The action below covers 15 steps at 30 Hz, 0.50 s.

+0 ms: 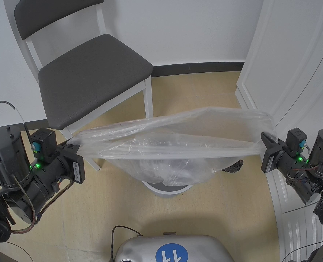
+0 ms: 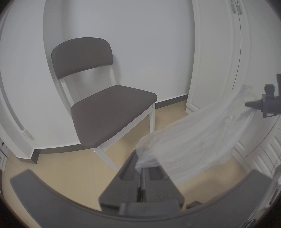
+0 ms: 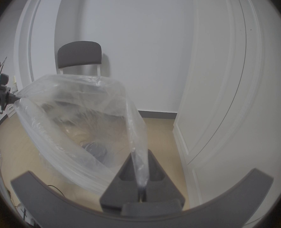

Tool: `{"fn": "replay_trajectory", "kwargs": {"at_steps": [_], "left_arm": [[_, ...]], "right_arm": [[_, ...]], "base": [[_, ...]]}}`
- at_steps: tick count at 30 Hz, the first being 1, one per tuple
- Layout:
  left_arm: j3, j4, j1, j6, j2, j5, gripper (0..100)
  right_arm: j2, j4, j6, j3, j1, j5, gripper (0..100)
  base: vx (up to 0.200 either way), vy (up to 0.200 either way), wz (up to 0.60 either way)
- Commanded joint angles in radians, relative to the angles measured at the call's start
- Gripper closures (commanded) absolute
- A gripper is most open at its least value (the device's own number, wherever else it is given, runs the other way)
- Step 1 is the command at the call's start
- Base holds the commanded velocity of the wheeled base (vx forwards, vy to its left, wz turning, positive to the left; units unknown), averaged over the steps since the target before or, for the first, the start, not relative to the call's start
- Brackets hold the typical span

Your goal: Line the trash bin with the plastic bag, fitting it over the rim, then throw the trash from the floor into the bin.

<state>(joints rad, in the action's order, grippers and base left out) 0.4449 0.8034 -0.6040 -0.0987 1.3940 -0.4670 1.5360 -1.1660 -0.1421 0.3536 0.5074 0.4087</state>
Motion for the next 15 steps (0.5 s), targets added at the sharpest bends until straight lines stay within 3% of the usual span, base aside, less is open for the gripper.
{"fn": "replay_trajectory", "kwargs": {"at_steps": [1, 3, 8, 10, 15], "left_arm": [[-0.015, -0.001, 0.004, 0.001, -0.004, -0.025, 100], [-0.037, 0.0, 0.003, 0.001, -0.01, -0.045, 100], [-0.029, 0.007, 0.004, 0.001, -0.012, -0.044, 100], [-0.017, 0.017, 0.0, 0.001, 0.005, -0.032, 100], [0.005, 0.115, -0.069, 0.019, 0.031, 0.011, 100]], "right_arm": [[0.0, 0.002, 0.001, 0.008, -0.004, 0.028, 100], [0.003, 0.006, -0.002, 0.013, -0.015, 0.102, 100], [0.019, 0.006, 0.003, 0.044, -0.029, 0.133, 100], [0.019, -0.003, 0.013, 0.056, -0.03, 0.117, 100], [-0.019, -0.006, 0.059, 0.062, -0.026, -0.025, 100]], "base": [[0.0, 0.0, 0.0], [0.0, 0.0, 0.0], [0.0, 0.0, 0.0], [0.0, 0.0, 0.0], [0.0, 0.0, 0.0]]}}
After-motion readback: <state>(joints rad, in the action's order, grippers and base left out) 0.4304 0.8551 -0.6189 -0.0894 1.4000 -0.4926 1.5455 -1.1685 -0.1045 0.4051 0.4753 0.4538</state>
